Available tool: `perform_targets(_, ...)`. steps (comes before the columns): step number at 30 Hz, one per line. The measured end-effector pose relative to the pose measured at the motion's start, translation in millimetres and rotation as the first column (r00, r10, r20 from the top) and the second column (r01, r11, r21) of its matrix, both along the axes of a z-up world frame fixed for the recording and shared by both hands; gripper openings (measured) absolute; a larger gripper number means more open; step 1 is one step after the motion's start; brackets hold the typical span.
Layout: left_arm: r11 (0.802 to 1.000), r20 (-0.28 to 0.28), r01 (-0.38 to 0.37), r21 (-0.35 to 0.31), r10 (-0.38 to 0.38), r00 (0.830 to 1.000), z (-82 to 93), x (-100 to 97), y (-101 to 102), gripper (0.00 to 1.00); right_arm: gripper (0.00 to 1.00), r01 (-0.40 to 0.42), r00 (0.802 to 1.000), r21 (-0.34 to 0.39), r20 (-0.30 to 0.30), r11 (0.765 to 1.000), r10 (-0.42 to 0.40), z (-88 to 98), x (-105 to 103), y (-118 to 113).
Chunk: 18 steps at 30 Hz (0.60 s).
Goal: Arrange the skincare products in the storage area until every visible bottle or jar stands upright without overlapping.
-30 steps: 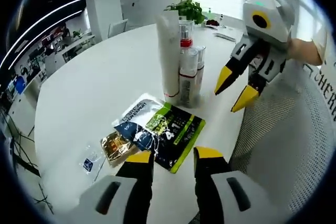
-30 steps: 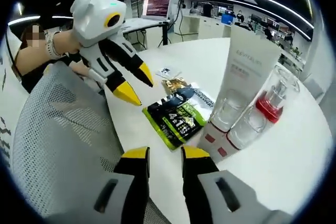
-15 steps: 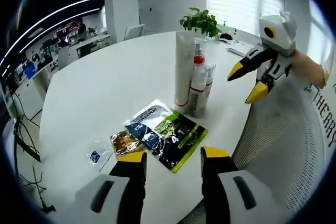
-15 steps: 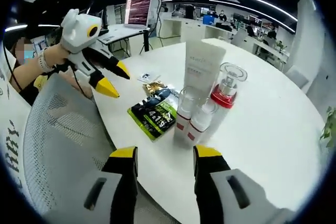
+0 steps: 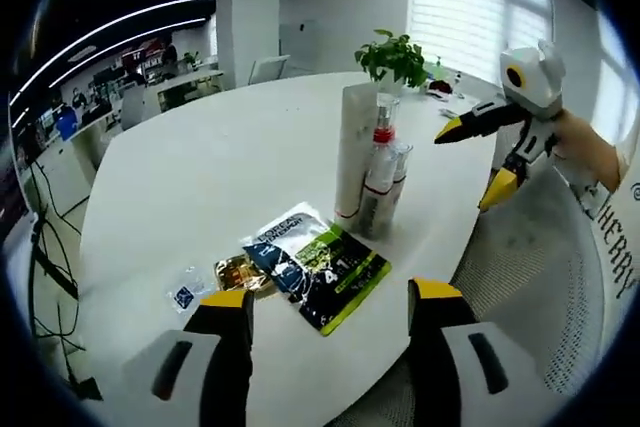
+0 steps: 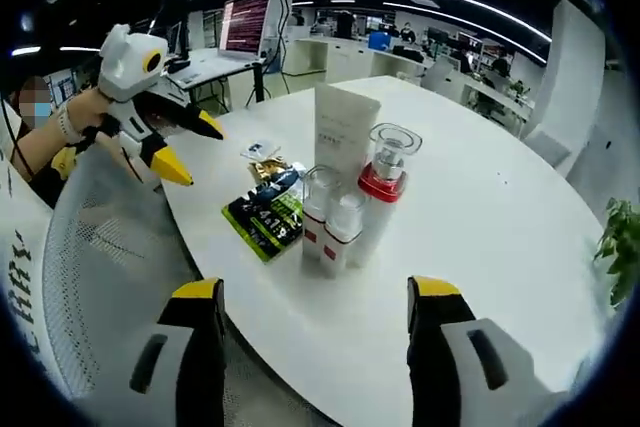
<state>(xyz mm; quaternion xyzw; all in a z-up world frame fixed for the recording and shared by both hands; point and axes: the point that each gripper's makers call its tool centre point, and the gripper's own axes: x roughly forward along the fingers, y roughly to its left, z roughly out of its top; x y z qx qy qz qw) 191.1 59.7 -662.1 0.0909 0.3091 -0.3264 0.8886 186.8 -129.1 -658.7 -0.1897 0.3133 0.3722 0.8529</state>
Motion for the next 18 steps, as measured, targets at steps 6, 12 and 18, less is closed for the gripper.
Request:
perform_targets(6, 1.000, 0.014, -0.012, -0.004, 0.012, 1.000, 3.2, -1.7, 5, 0.67, 0.85, 0.007, 1.000, -0.011, 0.022, 1.000, -0.007, 4.8, 5, -1)
perform_targets(12, 1.000, 0.027, -0.014, 0.005, 0.013, 1.000, 6.4, -5.3, 7, 0.74, 0.90, 0.001, 1.000, -0.027, 0.021, 1.000, -0.001, 5.2, 8, 1)
perform_targets(18, 1.000, 0.028, -0.028, 0.000, 0.028, 0.999, 5.1, -4.2, 16, 0.80, 0.94, -0.008, 1.000, -0.034, 0.028, 0.999, 0.009, 6.7, 10, 6)
